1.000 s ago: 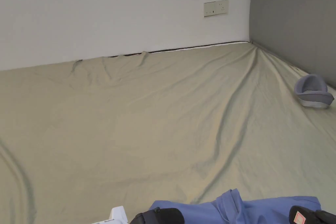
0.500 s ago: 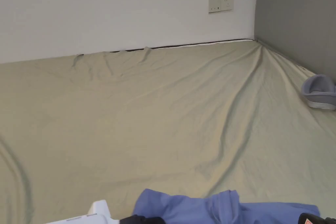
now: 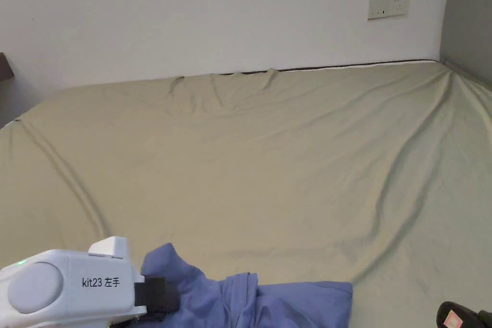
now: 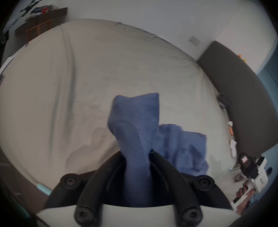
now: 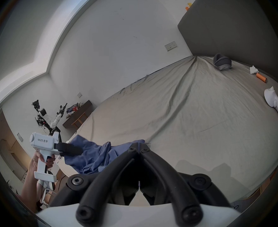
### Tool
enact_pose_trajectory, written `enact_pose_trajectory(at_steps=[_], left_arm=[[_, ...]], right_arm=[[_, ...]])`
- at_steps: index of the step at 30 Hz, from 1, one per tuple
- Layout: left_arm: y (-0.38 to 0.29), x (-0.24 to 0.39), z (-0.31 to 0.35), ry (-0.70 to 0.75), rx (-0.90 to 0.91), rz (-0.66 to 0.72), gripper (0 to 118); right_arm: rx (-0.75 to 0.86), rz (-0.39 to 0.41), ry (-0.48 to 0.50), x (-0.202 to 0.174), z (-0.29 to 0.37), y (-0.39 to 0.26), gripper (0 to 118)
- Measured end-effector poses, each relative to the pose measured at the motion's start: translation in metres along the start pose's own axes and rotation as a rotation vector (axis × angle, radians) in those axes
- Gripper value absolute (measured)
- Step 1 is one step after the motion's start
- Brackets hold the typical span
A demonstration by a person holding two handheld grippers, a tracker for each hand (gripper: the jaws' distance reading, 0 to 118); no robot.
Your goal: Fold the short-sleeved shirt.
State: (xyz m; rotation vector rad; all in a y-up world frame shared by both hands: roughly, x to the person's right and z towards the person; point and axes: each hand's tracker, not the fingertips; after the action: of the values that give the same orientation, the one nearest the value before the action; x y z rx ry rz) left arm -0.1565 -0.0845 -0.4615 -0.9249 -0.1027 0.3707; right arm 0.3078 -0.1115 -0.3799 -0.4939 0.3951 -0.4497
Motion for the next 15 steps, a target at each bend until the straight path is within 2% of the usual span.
enact_pose_trajectory(at_steps=[8, 11, 12, 15], left_arm=[[-0.013, 0.108, -0.072, -0.162, -0.087, -0.054, 9], [-0.032, 0.139, -0.100, -0.183, -0.155, -0.154, 10], [-0.038, 0.145, -0.109, -0.194, -0.161, -0.151, 17], [-0.048, 0.157, -0.124, -0.344, -0.142, -0.101, 80]], right_arm=[[0.004, 0.004, 0.007, -0.007, 0.014, 0.004, 0], [0.000, 0.021, -0.010, -0.007, 0.019, 0.005, 0], [0.000, 0.024, -0.013, -0.007, 0.021, 0.005, 0], [-0.005, 0.020, -0.024, -0.005, 0.022, 0.005, 0]])
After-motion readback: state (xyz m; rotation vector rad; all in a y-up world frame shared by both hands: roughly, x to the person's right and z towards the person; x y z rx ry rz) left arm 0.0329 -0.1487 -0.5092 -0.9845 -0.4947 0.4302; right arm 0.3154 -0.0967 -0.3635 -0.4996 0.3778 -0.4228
